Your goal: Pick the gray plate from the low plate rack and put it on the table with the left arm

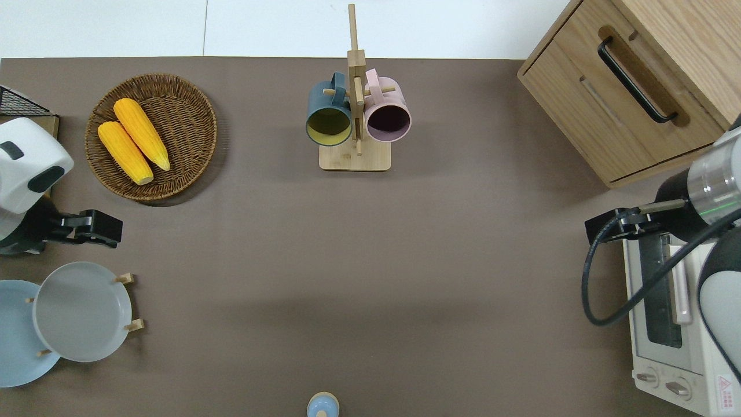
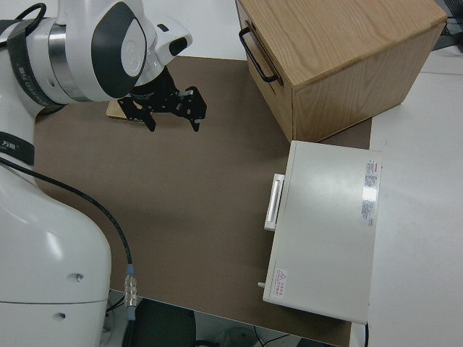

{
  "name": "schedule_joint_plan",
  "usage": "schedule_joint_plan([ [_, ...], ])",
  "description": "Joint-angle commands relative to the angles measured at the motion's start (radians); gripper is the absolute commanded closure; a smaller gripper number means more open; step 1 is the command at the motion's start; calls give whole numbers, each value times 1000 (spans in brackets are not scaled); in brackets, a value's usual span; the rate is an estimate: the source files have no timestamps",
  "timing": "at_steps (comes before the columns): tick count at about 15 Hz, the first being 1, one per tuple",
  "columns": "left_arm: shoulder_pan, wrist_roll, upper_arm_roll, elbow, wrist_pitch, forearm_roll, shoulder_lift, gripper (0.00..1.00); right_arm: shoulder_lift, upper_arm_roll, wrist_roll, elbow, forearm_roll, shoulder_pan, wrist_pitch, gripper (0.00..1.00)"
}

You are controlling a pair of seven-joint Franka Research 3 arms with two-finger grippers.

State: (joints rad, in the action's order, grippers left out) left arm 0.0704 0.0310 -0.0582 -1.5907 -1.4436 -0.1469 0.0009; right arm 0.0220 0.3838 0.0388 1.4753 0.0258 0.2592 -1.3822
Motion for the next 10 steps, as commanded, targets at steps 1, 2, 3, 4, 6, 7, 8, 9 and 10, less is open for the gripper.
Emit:
schedule_joint_plan([
  [1, 9, -61, -60, -20, 14, -60, 8, 11, -2, 21, 12, -7, 5, 23, 11, 17],
  [2, 9, -84, -81, -28, 14, -78, 8, 11, -2, 21, 12, -7, 6, 23, 11, 17],
  [3, 11, -103, -100, -41, 11, -83, 7, 11, -2, 21, 12, -7, 6, 23, 11, 17],
  [4, 11, -112, -112, -60, 2, -83, 2, 11, -2, 21, 12, -7, 6, 23, 11, 17],
  [6, 12, -114, -135, -113, -29, -86, -13, 13, -2, 21, 12, -7, 5, 23, 11, 17],
  [7, 14, -114, -150, -159, -59, -88, -36, 13, -2, 21, 12, -7, 6, 23, 11, 17],
  [8, 26, -114, -169, -205, -95, -88, -57, 13, -2, 21, 12, -7, 5, 23, 11, 17],
  [9, 35, -114, -192, -245, -124, -88, -76, 13, -2, 21, 12, -7, 5, 23, 11, 17],
  [10, 43, -115, -209, -277, -153, -86, -88, 13, -4, 20, 12, -7, 5, 23, 11, 17],
])
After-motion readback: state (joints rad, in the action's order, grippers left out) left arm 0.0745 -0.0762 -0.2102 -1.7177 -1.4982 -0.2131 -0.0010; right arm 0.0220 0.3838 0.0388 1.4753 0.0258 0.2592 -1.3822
